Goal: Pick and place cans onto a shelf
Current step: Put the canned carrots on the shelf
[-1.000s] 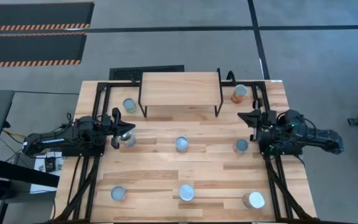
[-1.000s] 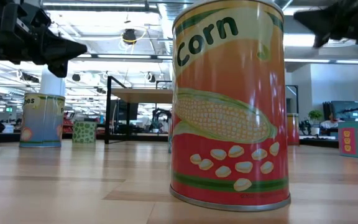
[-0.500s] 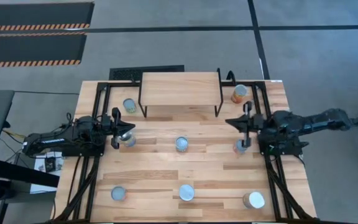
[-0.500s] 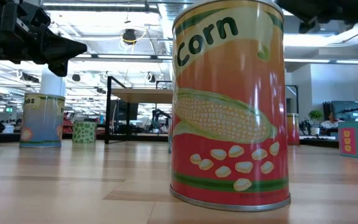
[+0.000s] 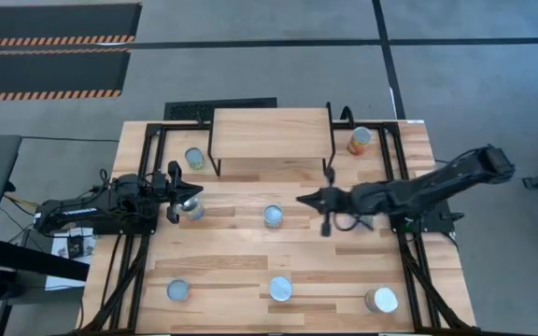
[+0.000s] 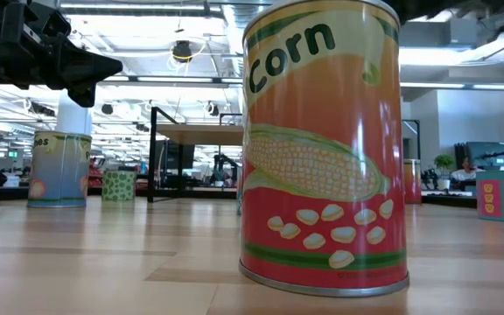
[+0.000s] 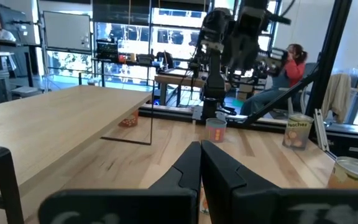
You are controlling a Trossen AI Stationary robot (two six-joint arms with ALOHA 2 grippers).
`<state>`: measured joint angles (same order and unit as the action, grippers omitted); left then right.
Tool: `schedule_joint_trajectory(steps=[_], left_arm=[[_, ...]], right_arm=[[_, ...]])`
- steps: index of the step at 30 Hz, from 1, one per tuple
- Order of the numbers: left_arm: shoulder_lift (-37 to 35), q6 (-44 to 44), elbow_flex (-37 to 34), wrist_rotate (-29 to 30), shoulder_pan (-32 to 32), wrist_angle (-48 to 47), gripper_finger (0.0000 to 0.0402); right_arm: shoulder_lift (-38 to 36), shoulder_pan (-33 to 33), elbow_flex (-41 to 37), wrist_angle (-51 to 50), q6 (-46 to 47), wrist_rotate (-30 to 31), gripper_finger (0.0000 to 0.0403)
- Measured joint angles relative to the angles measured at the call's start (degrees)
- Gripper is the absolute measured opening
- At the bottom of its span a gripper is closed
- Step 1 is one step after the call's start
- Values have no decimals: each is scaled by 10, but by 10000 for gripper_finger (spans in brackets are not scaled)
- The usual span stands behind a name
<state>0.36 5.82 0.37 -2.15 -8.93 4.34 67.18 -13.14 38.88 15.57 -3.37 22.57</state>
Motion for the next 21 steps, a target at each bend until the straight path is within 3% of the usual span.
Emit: schedule_joint_trajectory(steps=[12,21], left_arm=[[0,-48,0,0,0,-8,0],[1,-94,0,1,0,13,0]], right_arm=[[205,28,134,-141,62,-84,38],[317,27,242,-271,-3,-98,113]])
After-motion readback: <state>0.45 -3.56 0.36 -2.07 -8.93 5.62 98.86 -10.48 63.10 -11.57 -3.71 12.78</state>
